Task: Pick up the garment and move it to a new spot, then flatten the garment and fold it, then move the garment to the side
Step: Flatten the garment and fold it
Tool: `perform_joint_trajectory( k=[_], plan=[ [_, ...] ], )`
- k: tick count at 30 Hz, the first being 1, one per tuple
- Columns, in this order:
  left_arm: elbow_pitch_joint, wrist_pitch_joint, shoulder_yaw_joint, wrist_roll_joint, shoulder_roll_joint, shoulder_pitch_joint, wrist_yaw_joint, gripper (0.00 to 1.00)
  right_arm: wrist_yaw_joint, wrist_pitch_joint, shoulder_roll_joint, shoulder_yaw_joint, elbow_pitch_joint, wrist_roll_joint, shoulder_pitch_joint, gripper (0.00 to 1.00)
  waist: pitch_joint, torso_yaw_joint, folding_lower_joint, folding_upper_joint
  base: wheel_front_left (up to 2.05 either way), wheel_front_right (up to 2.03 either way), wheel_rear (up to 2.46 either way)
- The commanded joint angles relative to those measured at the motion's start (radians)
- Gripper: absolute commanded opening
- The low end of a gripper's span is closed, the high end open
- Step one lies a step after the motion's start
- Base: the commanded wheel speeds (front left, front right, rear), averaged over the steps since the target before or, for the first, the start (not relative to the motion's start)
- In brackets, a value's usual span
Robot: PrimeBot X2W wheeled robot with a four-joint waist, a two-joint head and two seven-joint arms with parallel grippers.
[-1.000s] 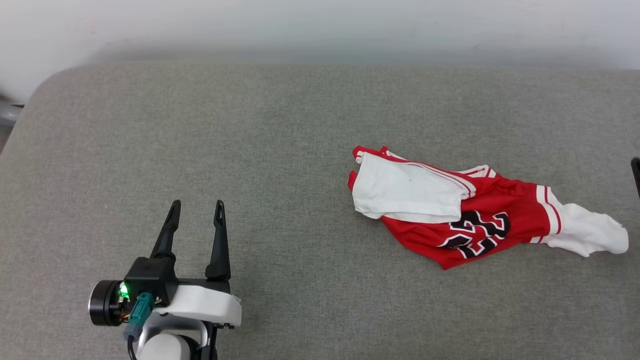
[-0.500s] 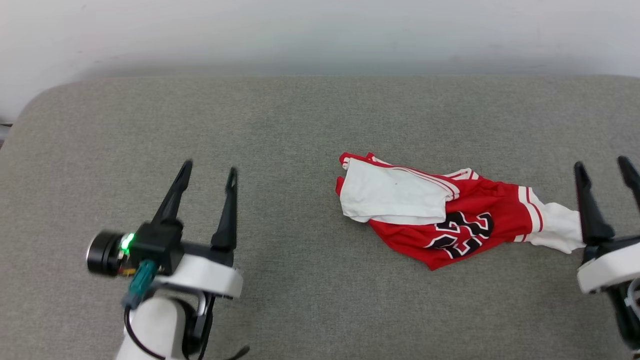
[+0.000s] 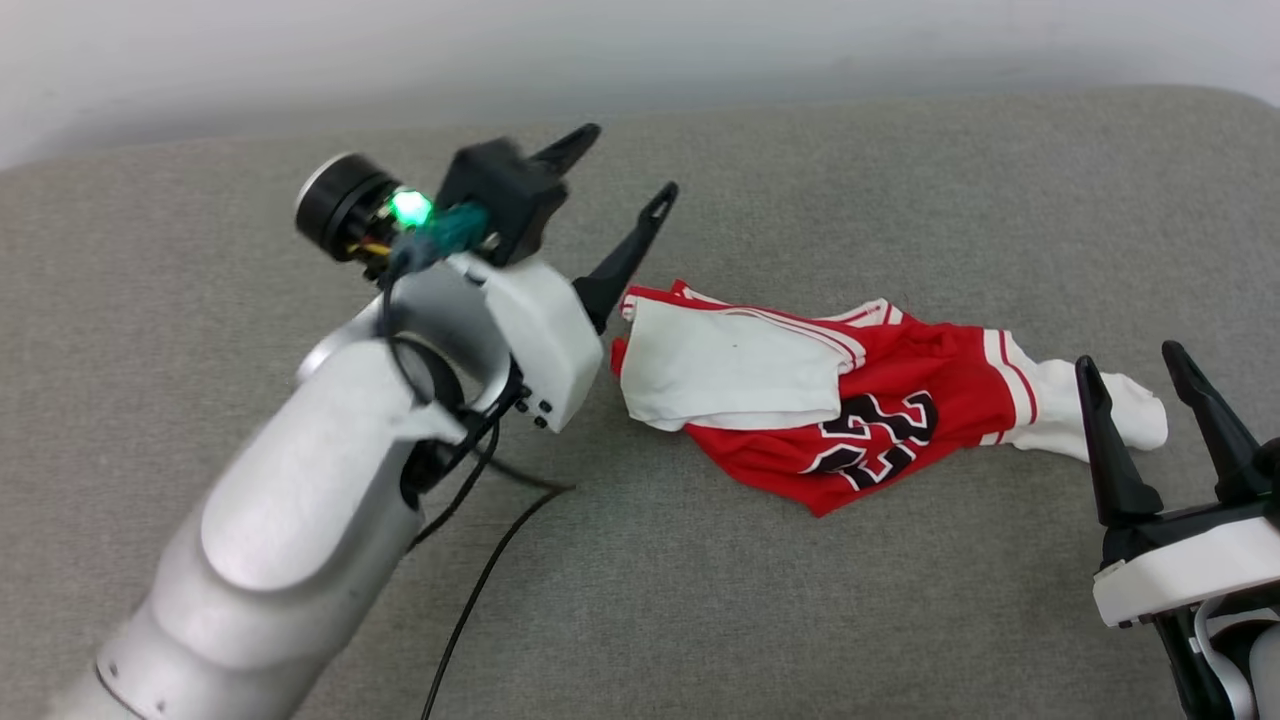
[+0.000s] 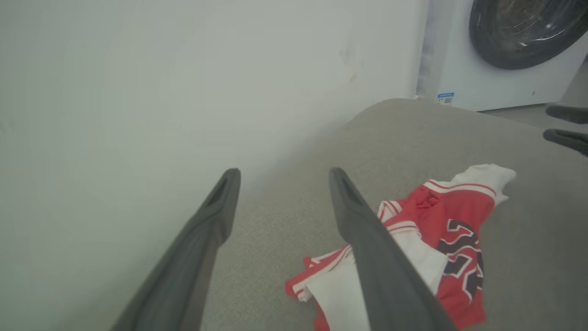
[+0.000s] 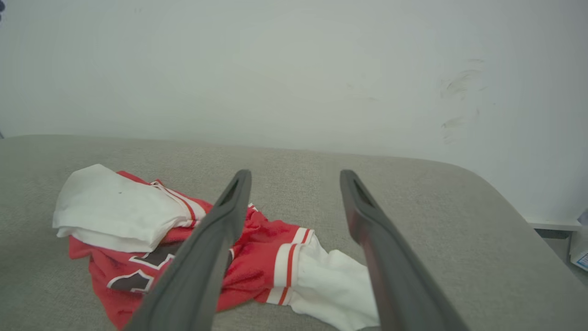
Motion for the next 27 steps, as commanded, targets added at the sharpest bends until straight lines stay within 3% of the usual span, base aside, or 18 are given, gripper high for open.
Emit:
perform_joint_trajectory(
  k=[1,11,18,24,27],
  plan=[
    [0.008,0.063,-0.062,-0.055,0.029,-0.049,0.0,1.0,-0.001,-0.008,0.002,0.005,0.0,0.003,-0.019,1.0,0.023,-0.021,0.0,-0.0001,0.0,0.0,0.0],
    [0.026,0.454,-0.432,-0.372,0.152,-0.275,0.0,1.0,-0.001,-0.045,0.001,0.022,0.022,0.019,-0.065,1.0,0.099,-0.079,0.0,-0.0001,0.0,0.0,0.0],
    [0.043,0.603,-0.656,-0.498,0.207,-0.375,0.0,1.0,-0.001,-0.079,-0.003,0.036,0.039,0.033,-0.106,1.0,0.171,-0.118,0.0,-0.0001,0.0,0.0,0.0],
    [0.097,0.637,-0.727,-0.5,0.234,-0.389,0.0,1.0,-0.001,-0.102,0.004,0.048,0.061,0.036,-0.142,1.0,0.224,-0.142,0.0,-0.0001,0.0,0.0,0.0],
    [0.103,0.705,-0.74,-0.502,0.247,-0.344,0.0,1.0,-0.001,-0.111,0.004,0.048,0.075,0.036,-0.152,1.0,0.234,-0.146,0.0,-0.0001,0.0,0.0,0.0]
  ],
)
